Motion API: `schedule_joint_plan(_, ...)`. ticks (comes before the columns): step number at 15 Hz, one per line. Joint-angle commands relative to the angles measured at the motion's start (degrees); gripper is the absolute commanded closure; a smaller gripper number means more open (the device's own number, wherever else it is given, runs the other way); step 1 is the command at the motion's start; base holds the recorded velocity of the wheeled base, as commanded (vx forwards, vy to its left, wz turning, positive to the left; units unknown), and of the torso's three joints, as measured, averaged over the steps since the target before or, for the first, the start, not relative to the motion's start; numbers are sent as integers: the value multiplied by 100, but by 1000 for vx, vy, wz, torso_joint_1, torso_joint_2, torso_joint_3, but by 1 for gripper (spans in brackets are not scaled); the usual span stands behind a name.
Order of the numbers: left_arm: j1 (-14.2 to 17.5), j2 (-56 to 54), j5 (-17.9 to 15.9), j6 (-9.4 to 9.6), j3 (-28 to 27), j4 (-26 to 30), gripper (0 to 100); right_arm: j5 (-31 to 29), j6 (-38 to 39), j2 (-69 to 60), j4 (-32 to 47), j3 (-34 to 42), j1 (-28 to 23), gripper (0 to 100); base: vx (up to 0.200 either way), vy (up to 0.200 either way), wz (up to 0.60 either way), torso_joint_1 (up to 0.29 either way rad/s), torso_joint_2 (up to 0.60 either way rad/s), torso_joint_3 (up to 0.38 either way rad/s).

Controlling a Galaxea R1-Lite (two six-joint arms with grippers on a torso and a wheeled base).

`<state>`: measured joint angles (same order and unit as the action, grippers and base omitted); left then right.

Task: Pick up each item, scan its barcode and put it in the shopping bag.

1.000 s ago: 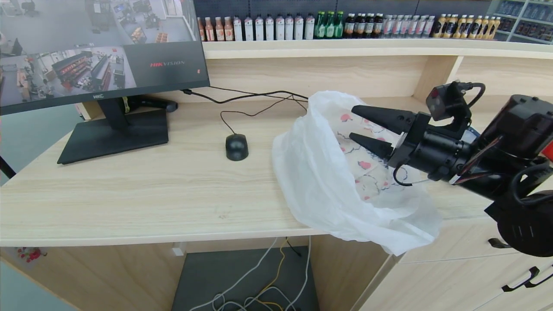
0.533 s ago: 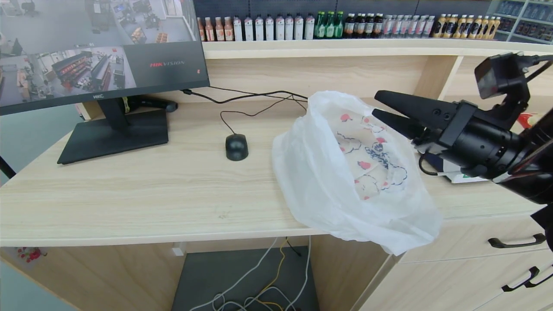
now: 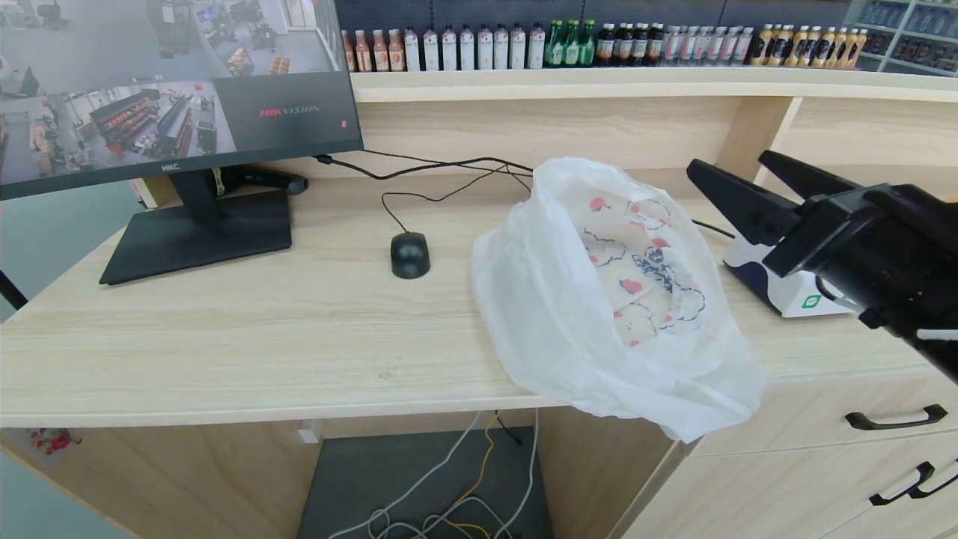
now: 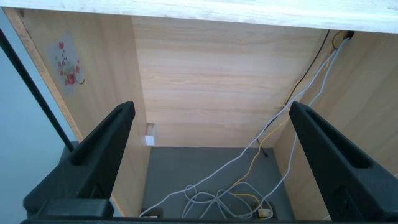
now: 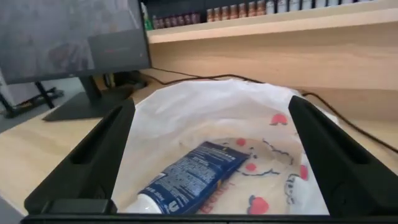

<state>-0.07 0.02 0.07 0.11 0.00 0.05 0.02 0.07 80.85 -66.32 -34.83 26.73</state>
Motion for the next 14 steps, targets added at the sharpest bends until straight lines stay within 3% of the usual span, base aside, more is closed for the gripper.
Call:
schedule_joint_plan(1, -1, -2, 1, -2, 0, -5, 0, -424, -535, -517, -13, 284, 403, 0, 0, 0, 0, 0, 0, 0)
schedule_joint_plan(2, -1, -2, 1, -2, 0, 4, 0, -459, -921, -640, -30, 468, 693, 0, 0, 0, 0, 0, 0, 0)
schedule_joint_plan(5, -1, -2, 1, -2, 0, 4, 0, -459, -1475, -667, -320, 591, 754, 0, 0, 0, 0, 0, 0, 0)
schedule_joint_plan(8, -1, -2, 1, -2, 0, 4, 0, -459, -1493, -728, -707, 1145, 719, 0, 0, 0, 0, 0, 0, 0)
schedule_joint_plan(14, -1, -2, 1, 15, 0, 4, 0, -257, -1167, -649, -944, 1004, 570, 0, 0, 0, 0, 0, 0, 0)
